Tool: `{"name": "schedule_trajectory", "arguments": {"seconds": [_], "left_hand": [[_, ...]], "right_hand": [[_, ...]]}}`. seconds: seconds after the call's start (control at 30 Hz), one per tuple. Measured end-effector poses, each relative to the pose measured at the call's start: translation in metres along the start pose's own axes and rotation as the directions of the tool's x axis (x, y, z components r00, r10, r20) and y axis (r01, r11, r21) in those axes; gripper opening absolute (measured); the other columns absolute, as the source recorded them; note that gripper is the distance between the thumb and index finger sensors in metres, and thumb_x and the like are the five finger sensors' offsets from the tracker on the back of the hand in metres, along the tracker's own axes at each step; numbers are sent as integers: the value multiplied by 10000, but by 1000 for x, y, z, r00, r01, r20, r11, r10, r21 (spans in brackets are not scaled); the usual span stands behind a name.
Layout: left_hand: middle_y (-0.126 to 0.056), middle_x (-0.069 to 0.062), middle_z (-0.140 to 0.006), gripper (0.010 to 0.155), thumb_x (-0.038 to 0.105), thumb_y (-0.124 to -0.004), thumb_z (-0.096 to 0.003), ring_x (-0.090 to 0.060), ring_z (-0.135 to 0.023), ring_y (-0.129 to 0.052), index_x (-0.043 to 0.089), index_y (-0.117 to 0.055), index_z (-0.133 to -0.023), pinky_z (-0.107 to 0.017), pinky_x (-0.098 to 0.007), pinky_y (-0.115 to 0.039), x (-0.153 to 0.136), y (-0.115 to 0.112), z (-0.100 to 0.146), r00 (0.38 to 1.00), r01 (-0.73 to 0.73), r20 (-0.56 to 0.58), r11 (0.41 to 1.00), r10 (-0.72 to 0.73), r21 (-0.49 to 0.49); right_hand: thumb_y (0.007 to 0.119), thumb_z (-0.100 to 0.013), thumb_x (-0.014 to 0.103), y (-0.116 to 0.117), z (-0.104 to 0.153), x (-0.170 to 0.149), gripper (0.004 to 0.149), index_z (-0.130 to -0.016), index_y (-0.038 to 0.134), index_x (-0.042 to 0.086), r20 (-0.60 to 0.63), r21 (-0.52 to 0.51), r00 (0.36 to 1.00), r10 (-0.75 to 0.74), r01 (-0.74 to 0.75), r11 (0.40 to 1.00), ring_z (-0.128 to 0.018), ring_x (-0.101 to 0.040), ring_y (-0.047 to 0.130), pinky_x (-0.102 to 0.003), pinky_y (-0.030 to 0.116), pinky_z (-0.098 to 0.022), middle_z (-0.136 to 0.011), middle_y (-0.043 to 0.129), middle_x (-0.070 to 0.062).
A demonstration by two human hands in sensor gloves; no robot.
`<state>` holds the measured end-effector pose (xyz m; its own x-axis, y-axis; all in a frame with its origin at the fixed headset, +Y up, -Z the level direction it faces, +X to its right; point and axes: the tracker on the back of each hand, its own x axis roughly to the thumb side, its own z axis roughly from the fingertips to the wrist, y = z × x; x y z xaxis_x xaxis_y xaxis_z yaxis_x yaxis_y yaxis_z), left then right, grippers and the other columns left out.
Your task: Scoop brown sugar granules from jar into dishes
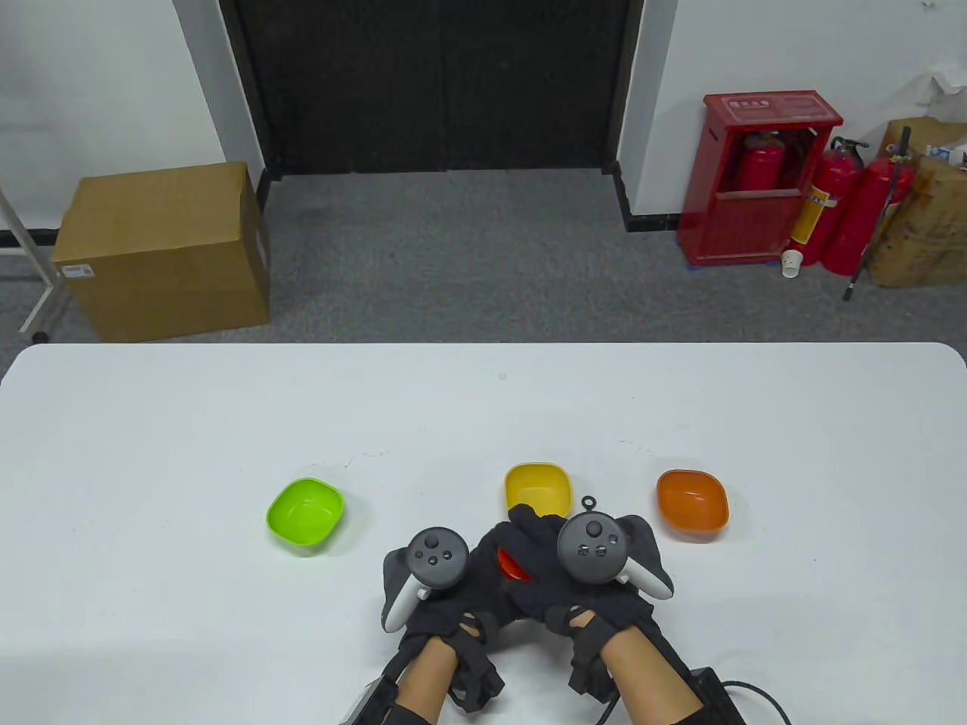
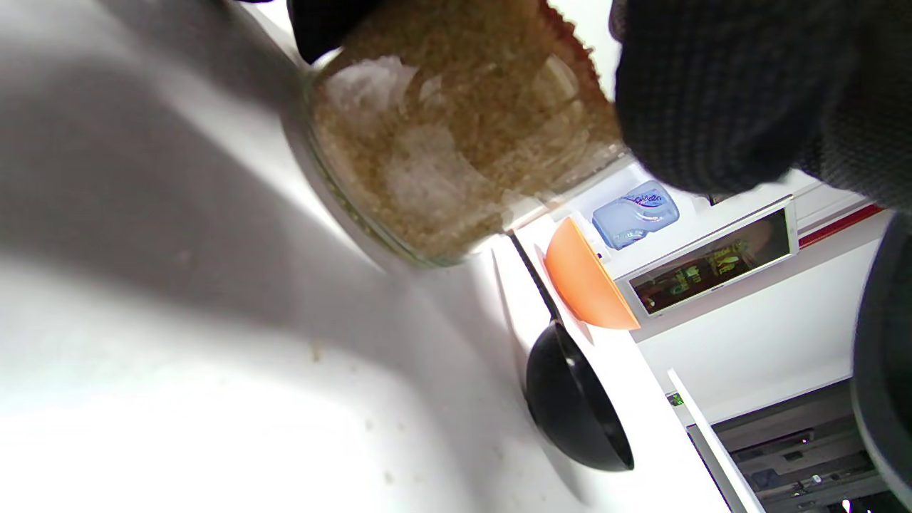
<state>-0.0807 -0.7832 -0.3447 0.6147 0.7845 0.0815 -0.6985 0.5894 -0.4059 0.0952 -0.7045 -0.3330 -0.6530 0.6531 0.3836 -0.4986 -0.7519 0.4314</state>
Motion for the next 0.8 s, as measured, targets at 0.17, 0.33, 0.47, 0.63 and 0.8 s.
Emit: {"name": "schedule_trajectory", "arguments": {"seconds": [0.17,0.33,0.47,0.63,0.8], "left_hand": [[-472,-19,-1196,1107,647,-952,-386,-330,-1088,-659,205,-259,-1128,-795,-552,-474,0,0,0,1000,-5,0,1000,5,-4],[-470,-21,-1196,1107,646,-952,-387,-332,-1088,-657,204,-259,-1128,-794,-552,-472,0,0,0,1000,-6,-1,1000,6,-3],[-471,-22,-1197,1107,644,-953,-386,-335,-1088,-656,205,-259,-1128,-795,-553,-472,0,0,0,1000,-5,-3,1000,5,-3],[-474,-40,-1195,1107,645,-953,-385,-335,-1087,-660,204,-262,-1128,-794,-552,-475,0,0,0,1000,-5,-2,1000,5,-3],[-474,-40,-1195,1108,647,-952,-385,-334,-1087,-661,203,-261,-1128,-794,-550,-476,0,0,0,1000,-3,-3,1000,3,-2]], "right_hand": [[856,-548,419,-1,6,4,782,-1144,473,88,-39,-146,991,130,-134,980,-962,-622,330,-836,395,-581,-1189,277,-339],[808,-528,566,5,6,11,872,-1120,482,15,-155,-271,943,294,-327,906,-792,-597,613,-743,638,-472,-1103,454,-403],[804,-515,595,12,3,16,911,-1104,480,-19,-211,-261,921,326,-375,890,-701,-551,688,-687,697,-417,-1043,510,-405],[869,-526,426,10,2,17,777,-1088,545,-2,-94,-245,964,249,-264,933,-791,-618,608,-780,587,-506,-1082,505,-393],[871,-545,324,4,5,15,714,-1121,527,82,-43,-161,988,149,-154,975,-973,-657,349,-869,387,-563,-1191,322,-325]]}}
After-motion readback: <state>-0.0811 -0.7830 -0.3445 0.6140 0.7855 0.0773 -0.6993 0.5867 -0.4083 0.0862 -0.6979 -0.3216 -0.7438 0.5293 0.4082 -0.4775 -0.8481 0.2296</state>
